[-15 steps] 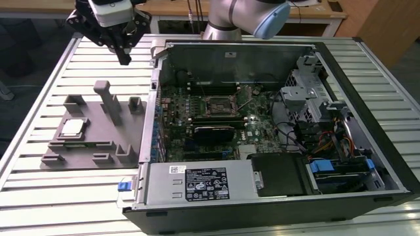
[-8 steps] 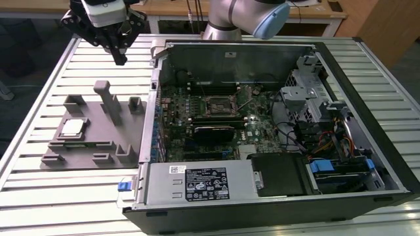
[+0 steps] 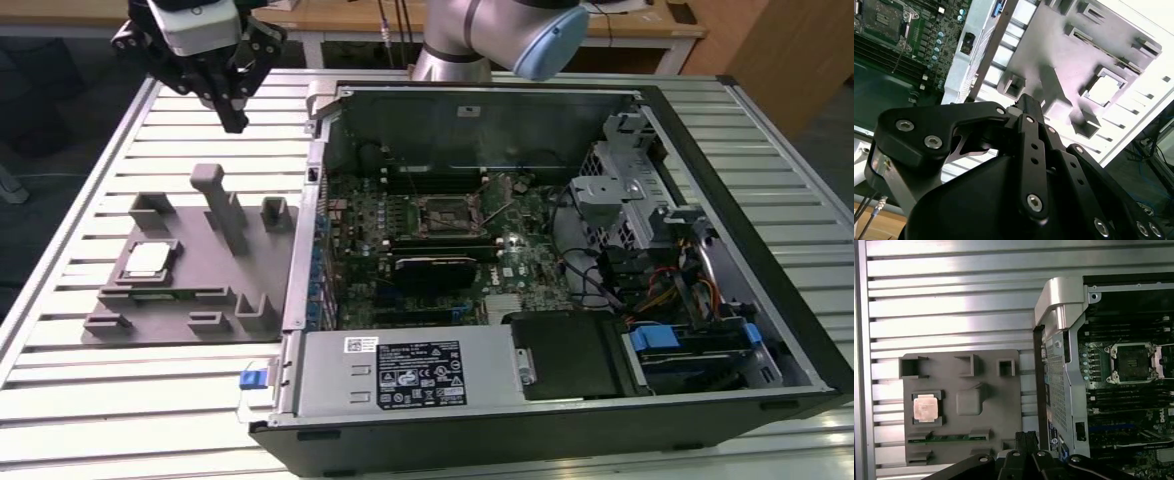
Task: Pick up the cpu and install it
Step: 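Reach for the cpu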
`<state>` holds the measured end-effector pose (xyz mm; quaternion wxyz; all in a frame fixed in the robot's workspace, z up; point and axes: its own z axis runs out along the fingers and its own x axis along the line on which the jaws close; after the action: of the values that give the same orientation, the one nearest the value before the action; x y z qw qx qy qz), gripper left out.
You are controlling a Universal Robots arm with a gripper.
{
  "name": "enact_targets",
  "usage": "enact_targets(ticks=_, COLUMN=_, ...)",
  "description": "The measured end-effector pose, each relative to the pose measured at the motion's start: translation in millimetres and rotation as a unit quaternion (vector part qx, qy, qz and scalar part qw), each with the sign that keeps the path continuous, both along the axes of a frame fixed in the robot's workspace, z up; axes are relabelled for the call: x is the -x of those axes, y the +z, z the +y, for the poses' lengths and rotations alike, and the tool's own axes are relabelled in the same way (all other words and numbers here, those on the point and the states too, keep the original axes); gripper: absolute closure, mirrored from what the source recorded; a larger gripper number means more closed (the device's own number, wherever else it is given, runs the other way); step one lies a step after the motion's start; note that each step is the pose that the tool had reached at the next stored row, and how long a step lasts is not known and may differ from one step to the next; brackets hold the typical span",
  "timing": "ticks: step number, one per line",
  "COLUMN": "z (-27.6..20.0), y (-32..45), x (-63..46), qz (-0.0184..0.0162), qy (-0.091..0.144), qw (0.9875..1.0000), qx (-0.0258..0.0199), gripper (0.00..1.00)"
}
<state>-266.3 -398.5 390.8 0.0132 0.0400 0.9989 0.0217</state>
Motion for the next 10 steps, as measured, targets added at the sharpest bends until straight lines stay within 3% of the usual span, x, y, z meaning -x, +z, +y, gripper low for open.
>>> enact_targets(ticks=10, z=0.0, y=-0.5, x=10.4, qz=0.0, qy=0.0, qw=1.0, qx=0.0, gripper=0.89)
